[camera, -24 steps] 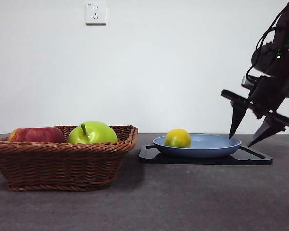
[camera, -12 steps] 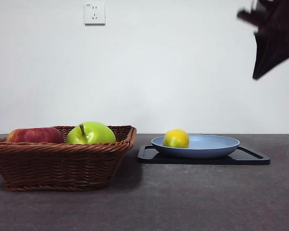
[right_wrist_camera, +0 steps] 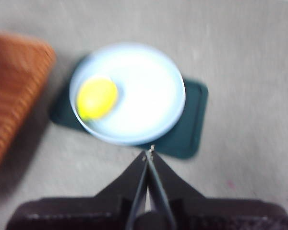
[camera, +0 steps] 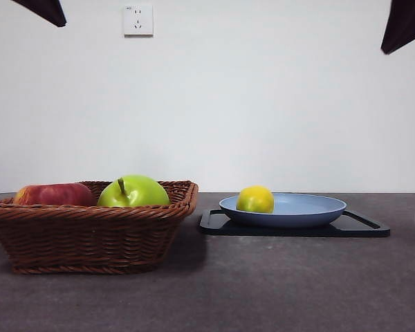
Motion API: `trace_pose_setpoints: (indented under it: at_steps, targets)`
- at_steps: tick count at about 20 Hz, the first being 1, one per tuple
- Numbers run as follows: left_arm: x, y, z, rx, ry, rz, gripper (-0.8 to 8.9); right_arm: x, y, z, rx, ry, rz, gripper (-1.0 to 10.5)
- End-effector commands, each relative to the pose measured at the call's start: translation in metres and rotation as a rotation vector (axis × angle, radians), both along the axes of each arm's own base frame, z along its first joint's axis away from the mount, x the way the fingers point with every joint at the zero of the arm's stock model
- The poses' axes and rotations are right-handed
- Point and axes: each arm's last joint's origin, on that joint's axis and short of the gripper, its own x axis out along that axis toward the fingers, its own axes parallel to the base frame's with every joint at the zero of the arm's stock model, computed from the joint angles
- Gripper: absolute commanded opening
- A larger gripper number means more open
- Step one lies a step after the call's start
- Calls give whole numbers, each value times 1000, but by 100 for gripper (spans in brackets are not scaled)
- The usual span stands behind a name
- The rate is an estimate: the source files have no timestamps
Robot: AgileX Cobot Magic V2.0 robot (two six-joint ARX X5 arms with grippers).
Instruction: Take the lemon from the basket,put the lemon in the plate,hand out the plate
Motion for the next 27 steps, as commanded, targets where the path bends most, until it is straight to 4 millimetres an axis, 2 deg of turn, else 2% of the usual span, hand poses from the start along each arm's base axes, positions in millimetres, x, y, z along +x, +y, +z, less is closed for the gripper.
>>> trace_pose_setpoints:
  at_steps: [1, 4, 6, 8, 10, 23, 25, 27]
  targets:
    - [-17, 6, -21, -79, -81, 29, 6, -17, -7, -11, 69, -125, -3, 2]
    - [-52, 17, -57, -172, -172, 59, 6, -40, -18, -34, 141, -274, -2, 2]
    - [-73, 24, -76, -219, -204, 72, 6, -50, -24, -46, 176, -311, -7, 3]
    - [-87, 29, -86, -251, -191, 86, 6, -54, -25, -46, 195, -317, -11, 3]
    - [-92, 31, -89, -250, -146, 95, 7, -54, -26, -46, 194, -318, -13, 3]
    - [-88, 29, -91, -243, -129, 93, 8, -54, -25, -46, 193, -317, -13, 3]
    - [-101, 34, -85, -249, -188, 98, 8, -54, -25, -46, 194, -317, -12, 3]
    - [-123, 44, -81, -204, -278, 94, 8, -54, -26, -46, 193, -317, -14, 3]
